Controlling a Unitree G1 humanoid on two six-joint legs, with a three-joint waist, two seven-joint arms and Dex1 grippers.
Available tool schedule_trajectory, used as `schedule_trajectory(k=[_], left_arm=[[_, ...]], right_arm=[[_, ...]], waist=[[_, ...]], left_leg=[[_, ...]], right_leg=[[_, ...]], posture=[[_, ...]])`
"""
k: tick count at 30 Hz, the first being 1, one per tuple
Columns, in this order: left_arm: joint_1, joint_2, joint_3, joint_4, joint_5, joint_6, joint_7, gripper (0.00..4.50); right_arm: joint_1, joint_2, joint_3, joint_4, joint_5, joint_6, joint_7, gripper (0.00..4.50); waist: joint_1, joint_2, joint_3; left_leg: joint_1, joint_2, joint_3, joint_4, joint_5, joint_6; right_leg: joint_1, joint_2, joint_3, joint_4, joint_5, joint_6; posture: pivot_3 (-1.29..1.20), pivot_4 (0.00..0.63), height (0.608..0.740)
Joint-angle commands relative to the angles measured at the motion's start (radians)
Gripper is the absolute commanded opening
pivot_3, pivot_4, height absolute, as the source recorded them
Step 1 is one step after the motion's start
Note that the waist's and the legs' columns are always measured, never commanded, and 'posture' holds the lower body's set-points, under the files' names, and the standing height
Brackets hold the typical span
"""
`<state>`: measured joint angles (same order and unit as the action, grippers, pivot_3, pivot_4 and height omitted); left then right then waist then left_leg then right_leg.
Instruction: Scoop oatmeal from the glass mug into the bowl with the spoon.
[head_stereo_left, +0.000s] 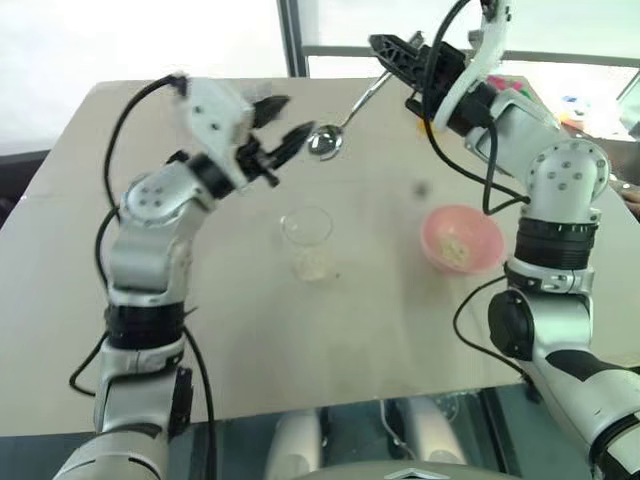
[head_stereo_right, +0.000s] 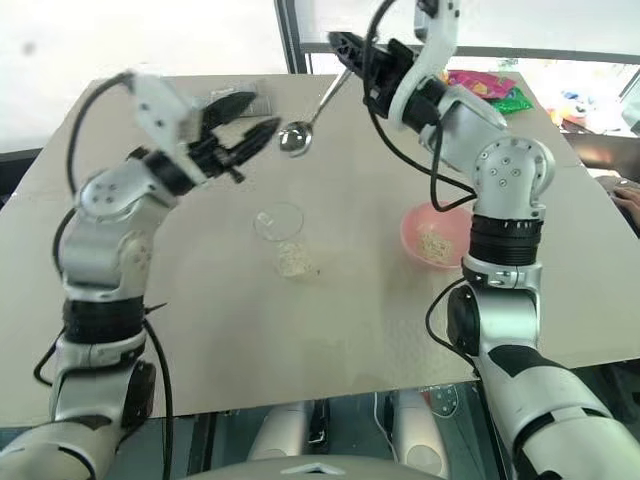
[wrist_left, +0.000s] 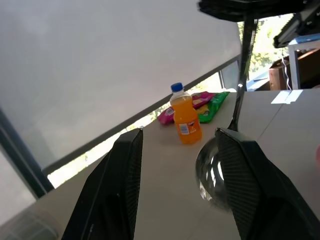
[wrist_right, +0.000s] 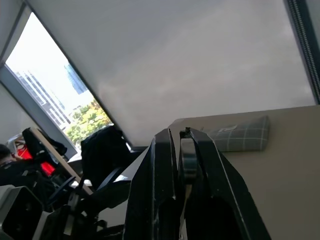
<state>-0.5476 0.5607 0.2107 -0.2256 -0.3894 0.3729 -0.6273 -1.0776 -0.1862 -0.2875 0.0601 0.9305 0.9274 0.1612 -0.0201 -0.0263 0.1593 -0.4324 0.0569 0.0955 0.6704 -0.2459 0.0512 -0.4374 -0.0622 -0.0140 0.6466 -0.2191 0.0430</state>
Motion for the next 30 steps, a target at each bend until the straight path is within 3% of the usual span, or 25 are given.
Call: schedule_trajectory(k=[1, 5, 11, 23, 30], left_arm=[[0.138, 0.028, 0.158, -0.131, -0.106, 0.085, 0.029, 2.4], [0.354, 0.03, 0.234, -0.231, -0.181, 0.143, 0.02, 2.4], [0.485, 0.013, 0.163, -0.187, -0.155, 0.074, -0.04, 2.4], [0.227, -0.019, -0.041, 0.35, -0.027, -0.148, -0.233, 2.4], [0.136, -0.04, -0.078, 0.453, -0.002, -0.204, -0.287, 2.4]], right_arm=[[0.02, -0.032, -0.085, -0.038, 0.03, -0.013, -0.056, 0.0], [0.055, -0.068, -0.143, -0.044, 0.047, -0.001, -0.1, 0.0], [0.052, -0.072, -0.207, -0.018, 0.068, -0.015, -0.186, 0.0], [0.06, -0.068, -0.228, -0.055, 0.081, -0.042, -0.284, 0.0], [0.109, -0.079, -0.24, -0.111, 0.103, -0.045, -0.327, 0.0]], waist=[[0.002, 0.0, 0.0], [0.005, 0.0, 0.0], [0.008, 0.0, 0.0], [0.003, 0.002, -0.001], [0.004, 0.002, -0.001]], left_leg=[[0.0, 0.0, 0.0, 0.0, 0.0, 0.0], [0.0, 0.0, 0.0, 0.0, 0.0, -0.001], [0.001, -0.002, 0.002, 0.001, 0.001, -0.001], [0.001, -0.002, 0.002, 0.002, 0.001, 0.0], [0.0, -0.002, 0.004, 0.002, 0.001, 0.0]], right_leg=[[0.0, 0.0, 0.0, 0.0, 0.0, 0.0], [-0.001, -0.001, 0.001, 0.0, 0.0, 0.0], [0.0, -0.001, 0.0, 0.003, 0.0, 0.0], [-0.003, 0.002, 0.002, 0.011, 0.0, -0.001], [-0.003, 0.001, 0.003, 0.009, 0.0, -0.001]], posture=[[0.0, 0.15, 0.74], [0.0, 0.15, 0.74], [0.0, 0.15, 0.74], [0.0, 0.15, 0.74], [0.0, 0.15, 0.74]])
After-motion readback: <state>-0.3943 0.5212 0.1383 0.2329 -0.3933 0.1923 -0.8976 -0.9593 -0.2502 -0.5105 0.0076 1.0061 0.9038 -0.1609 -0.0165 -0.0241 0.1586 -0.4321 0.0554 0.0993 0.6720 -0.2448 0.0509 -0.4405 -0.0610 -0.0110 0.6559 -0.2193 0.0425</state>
